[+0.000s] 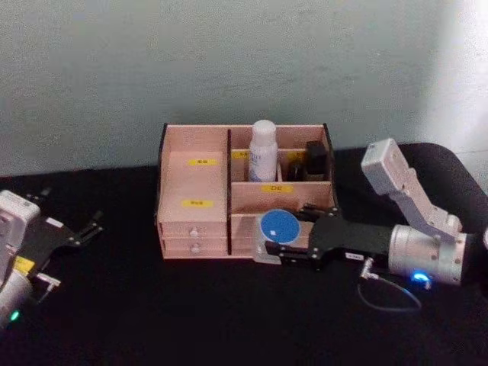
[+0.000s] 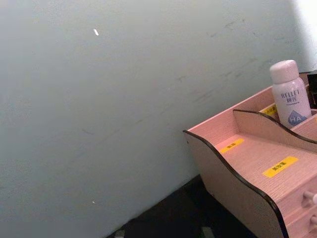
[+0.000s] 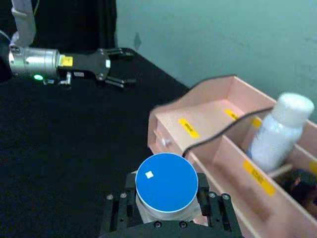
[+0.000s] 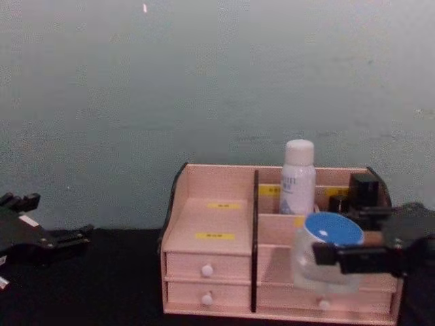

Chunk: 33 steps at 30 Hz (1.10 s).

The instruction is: Pick up the facial cleanser and watermelon frost from the table and place them into the tiered storage box.

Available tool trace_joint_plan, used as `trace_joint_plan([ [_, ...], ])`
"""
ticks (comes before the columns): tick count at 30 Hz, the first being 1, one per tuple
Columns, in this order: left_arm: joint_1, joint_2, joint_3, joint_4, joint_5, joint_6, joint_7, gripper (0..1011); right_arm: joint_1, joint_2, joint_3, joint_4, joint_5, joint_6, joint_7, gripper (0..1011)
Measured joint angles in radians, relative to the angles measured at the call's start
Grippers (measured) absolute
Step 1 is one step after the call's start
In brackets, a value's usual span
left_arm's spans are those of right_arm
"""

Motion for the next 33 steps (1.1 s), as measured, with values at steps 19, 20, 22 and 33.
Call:
trace_joint_plan([
  [19, 0.0, 0.0, 0.0, 0.0, 0.0, 0.0, 0.0, 1001, 0.167, -0.129, -0.088, 0.126, -0.022, -0.008, 0.016, 728],
  [20, 0.0, 0.0, 0.0, 0.0, 0.0, 0.0, 0.0, 1001, 0.167, -0.129, -0.088, 0.126, -0.022, -0.008, 0.016, 728],
  [22, 0.0, 0.0, 0.0, 0.0, 0.0, 0.0, 0.0, 1001, 0.186, -0.144, -0.097, 0.142, -0.026, -0.01, 0.017, 728],
  [33, 0.0, 0.0, 0.0, 0.0, 0.0, 0.0, 0.0, 1001, 0.267, -0.219, -0.141, 0.242, -0.055, -0.011, 0.014, 728],
])
